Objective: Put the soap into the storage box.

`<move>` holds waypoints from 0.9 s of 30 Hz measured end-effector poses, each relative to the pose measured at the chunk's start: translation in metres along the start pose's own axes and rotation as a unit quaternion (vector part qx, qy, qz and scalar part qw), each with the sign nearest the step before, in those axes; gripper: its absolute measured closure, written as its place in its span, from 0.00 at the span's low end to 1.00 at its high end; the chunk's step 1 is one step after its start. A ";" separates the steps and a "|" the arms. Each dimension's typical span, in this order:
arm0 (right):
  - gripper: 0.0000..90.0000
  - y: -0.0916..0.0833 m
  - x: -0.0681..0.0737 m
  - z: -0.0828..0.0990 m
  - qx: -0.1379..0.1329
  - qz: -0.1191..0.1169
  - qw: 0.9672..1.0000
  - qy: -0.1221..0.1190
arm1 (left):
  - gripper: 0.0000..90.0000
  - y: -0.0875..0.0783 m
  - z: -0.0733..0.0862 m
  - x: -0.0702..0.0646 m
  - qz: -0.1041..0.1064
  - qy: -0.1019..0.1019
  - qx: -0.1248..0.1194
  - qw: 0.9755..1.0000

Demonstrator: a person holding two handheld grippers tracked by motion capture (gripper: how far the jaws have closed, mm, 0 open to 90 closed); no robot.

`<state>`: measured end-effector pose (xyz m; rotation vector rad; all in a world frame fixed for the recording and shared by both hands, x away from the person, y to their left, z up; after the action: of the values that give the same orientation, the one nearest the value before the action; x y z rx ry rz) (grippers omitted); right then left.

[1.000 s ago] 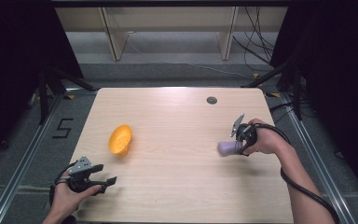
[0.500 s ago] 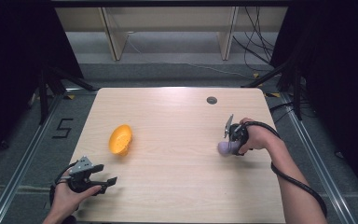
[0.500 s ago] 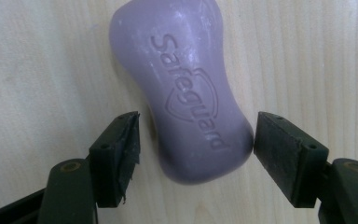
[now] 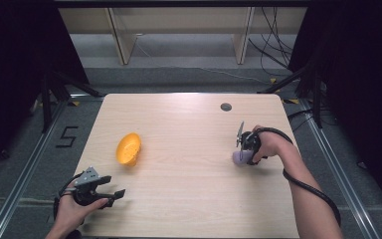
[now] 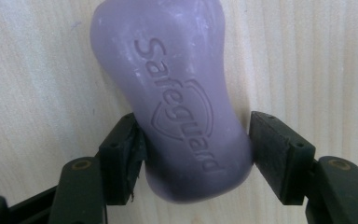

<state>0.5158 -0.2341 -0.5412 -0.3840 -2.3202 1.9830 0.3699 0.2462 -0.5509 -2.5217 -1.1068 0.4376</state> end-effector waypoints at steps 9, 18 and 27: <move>0.46 0.000 0.002 -0.002 0.003 -0.005 0.999 0.044 | 0.20 0.000 0.000 0.000 0.001 -0.002 0.000 1.000; 0.45 0.003 0.001 -0.002 -0.001 -0.022 0.999 0.036 | 0.20 0.000 0.001 0.000 0.001 -0.001 0.001 1.000; 0.47 0.002 0.005 -0.002 -0.010 -0.024 0.996 0.081 | 0.20 0.002 0.000 -0.001 0.001 -0.003 -0.005 1.000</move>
<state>0.5119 -0.2308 -0.5433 -0.4673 -2.2310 1.8359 0.3700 0.2443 -0.5516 -2.5330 -1.1110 0.4408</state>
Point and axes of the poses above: each handheld gripper's, and its own axes: y roughly forward along the jaws, z roughly out of its underside, x roughly to its left, the point moved 7 cm from there along y, roughly forward along the jaws, and after that the axes turned 11 degrees about -x, right-handed, at the moved point
